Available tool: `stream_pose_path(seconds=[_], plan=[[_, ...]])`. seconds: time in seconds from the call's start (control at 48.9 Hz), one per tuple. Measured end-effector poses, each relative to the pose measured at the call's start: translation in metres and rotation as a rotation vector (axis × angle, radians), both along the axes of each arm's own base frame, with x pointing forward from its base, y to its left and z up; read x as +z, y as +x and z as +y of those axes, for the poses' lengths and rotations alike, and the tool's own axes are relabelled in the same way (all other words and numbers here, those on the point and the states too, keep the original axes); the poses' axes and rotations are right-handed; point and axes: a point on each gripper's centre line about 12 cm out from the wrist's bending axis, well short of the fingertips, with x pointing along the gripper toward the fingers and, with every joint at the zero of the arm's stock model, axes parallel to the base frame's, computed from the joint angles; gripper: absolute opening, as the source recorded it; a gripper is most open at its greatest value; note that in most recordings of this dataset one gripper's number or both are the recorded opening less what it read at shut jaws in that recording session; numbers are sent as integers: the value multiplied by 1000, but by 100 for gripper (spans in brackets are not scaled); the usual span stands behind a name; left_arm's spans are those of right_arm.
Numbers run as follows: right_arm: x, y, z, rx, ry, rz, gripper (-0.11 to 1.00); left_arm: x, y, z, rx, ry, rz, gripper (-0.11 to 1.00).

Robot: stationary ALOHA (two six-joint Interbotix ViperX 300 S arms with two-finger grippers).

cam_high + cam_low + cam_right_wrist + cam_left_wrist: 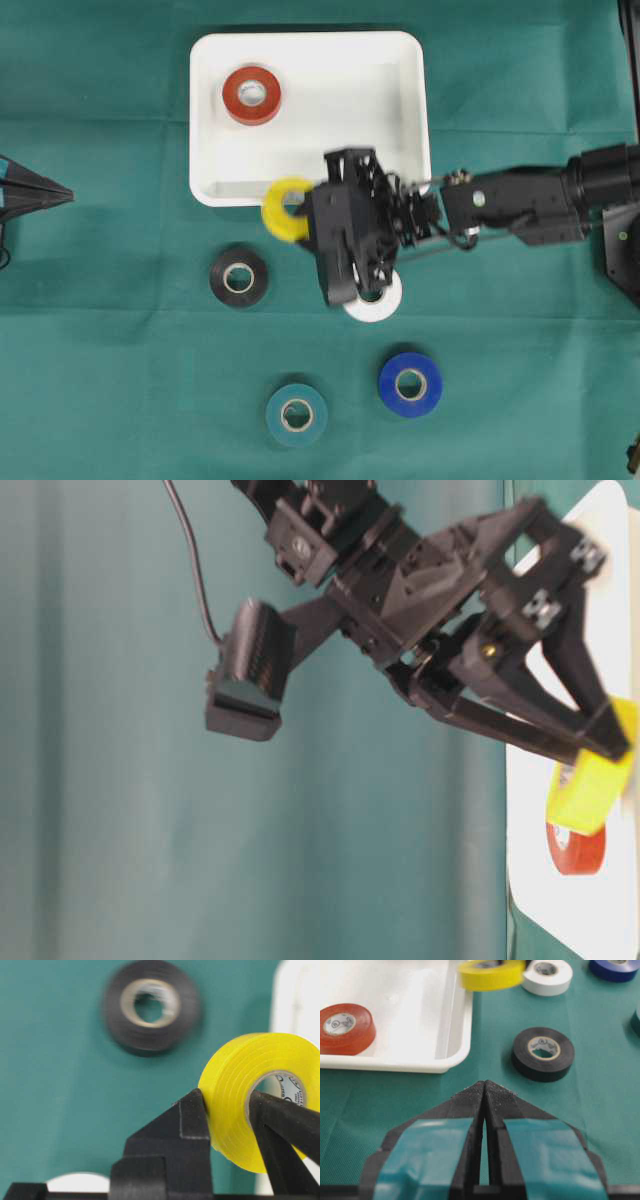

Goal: Put the tape into the white case with the right arm.
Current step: 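Lift the yellow roll into the tray beside the red roll, release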

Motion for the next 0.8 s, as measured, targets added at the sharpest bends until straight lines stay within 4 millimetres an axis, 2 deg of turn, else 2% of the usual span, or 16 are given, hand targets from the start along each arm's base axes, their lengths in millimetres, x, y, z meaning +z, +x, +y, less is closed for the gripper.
stream_pose_path(seconds=[0.43, 0.614, 0.798], plan=[[2, -11, -93, -214, -2, -22, 2, 0, 0, 0, 0, -2, 0, 1], [4, -13, -111, -249, 2, -49, 2, 0, 0, 0, -2, 0, 0, 1], [-4, -16, -125, -279, 3, -35, 2, 0, 0, 0, 0, 0, 0, 1]])
